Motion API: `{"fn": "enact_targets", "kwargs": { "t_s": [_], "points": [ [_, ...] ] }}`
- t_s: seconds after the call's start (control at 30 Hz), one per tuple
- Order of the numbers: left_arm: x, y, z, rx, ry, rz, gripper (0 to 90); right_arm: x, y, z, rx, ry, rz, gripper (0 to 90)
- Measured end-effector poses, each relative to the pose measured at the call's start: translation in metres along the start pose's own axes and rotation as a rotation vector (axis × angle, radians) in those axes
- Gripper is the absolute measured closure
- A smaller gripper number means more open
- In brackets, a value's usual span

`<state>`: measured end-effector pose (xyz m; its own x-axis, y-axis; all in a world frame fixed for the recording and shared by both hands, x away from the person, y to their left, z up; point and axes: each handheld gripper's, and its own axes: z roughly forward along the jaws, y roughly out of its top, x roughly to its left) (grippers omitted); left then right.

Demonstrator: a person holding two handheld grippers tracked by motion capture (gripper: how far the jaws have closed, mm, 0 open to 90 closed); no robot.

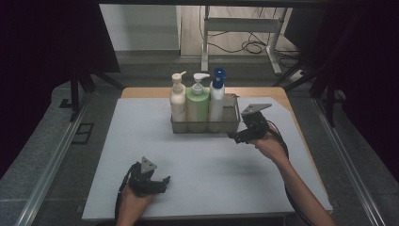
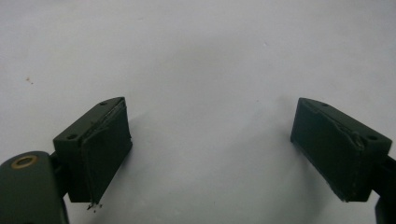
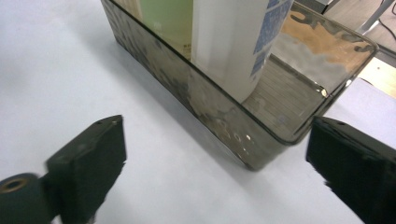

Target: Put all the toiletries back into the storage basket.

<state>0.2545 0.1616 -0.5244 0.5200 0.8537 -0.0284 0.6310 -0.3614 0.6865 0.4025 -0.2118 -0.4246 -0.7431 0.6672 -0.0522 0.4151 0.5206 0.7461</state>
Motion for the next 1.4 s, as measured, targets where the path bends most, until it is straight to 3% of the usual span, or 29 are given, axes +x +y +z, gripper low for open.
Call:
{"fn": "enact_targets", "kwargs": {
  "t_s": [0.57, 0.83, 1.4],
  "points": [
    [0.0, 0.0, 0.0, -0.001, 0.0, 0.0, 11.8, -0.001, -0.031, -0.034, -0.003, -0.023, -0.02, 0.0],
    [0.0, 0.0, 0.0, -0.002, 0.001, 0.0, 11.8, -0.003, -0.052, -0.046, -0.001, -0.034, 0.002, 0.0],
    [0.0, 0.0, 0.0, 0.0, 0.002, 0.0, 11.8, 0.004, -0.105, -0.046, 0.007, -0.032, 0.011, 0.0]
  ]
}}
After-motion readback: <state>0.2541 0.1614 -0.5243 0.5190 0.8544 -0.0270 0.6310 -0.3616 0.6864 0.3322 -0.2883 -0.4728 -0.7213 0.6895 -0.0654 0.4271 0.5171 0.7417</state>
